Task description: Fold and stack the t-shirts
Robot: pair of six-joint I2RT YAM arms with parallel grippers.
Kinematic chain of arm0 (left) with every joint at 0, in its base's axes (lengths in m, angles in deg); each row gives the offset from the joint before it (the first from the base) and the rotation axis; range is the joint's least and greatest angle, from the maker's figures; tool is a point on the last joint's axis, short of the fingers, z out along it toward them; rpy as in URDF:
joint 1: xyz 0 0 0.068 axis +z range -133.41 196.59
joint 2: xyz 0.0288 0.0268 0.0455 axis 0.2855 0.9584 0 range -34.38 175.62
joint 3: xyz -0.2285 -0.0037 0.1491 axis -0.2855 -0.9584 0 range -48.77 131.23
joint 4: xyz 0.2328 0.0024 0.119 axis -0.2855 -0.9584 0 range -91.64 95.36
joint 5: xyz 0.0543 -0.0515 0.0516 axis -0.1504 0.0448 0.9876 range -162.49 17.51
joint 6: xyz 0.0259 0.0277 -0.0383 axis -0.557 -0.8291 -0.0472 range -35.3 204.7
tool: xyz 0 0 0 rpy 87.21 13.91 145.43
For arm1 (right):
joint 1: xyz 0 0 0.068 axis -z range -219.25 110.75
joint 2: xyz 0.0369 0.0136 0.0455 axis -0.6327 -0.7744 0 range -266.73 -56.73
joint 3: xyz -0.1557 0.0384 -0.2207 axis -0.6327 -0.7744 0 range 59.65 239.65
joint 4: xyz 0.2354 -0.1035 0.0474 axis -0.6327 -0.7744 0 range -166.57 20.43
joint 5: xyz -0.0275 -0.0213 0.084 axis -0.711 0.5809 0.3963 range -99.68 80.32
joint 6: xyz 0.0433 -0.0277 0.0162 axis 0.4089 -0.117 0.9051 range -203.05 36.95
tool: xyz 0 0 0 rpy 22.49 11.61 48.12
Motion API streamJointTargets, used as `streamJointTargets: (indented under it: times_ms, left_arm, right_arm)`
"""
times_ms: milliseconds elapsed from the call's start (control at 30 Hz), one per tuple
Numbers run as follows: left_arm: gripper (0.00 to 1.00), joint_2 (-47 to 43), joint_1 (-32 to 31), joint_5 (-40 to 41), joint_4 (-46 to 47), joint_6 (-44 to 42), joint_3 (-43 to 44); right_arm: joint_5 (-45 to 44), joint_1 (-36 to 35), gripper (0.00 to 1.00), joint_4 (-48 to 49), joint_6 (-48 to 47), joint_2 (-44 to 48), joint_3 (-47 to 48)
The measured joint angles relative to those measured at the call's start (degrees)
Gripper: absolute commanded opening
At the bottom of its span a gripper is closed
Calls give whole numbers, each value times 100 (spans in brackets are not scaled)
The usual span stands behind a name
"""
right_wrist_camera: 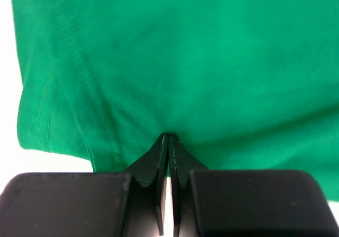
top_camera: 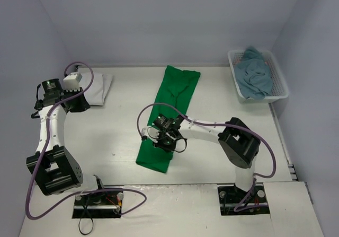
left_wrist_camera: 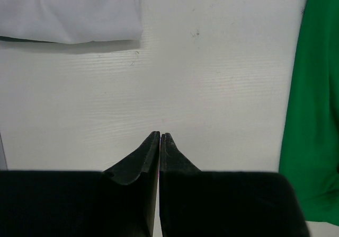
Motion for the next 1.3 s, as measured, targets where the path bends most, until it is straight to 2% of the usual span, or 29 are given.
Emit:
streamJointTargets:
  times_ms: [400, 567, 700, 800, 1000, 1200, 1233, 1300]
  left_arm:
    - [0, 0, 0, -146, -85, -7, 0]
    - [0, 0, 0, -431, -413, -162, 9]
    - [0, -72, 0, -649, -691, -341, 9]
    - [0, -273, 0, -756, -837, -426, 9]
    - [0, -833, 0, -883, -986, -479, 9]
    - [0, -1036, 0, -879, -984, -540, -98]
    - [0, -1054, 0, -874, -979, -546, -157]
    - [0, -1082, 0, -841, -986, -562, -278]
  right_arm:
    - [-527, 1506, 0, -435, -28, 1327, -686]
    - [-590, 1685, 1, -457, -37, 1703, -750]
    - [-584, 1709, 10, -492, 24, 2035, -754]
    - [-566, 1709, 17, -518, 83, 2371, -743]
    - [-542, 1567, 19, -535, 227, 2712, -608]
    - [-833, 487, 25, -540, 125, 2702, -791]
    - [-876, 313, 32, -544, 101, 2691, -850]
    - [-946, 9, 38, -573, 42, 2667, -944]
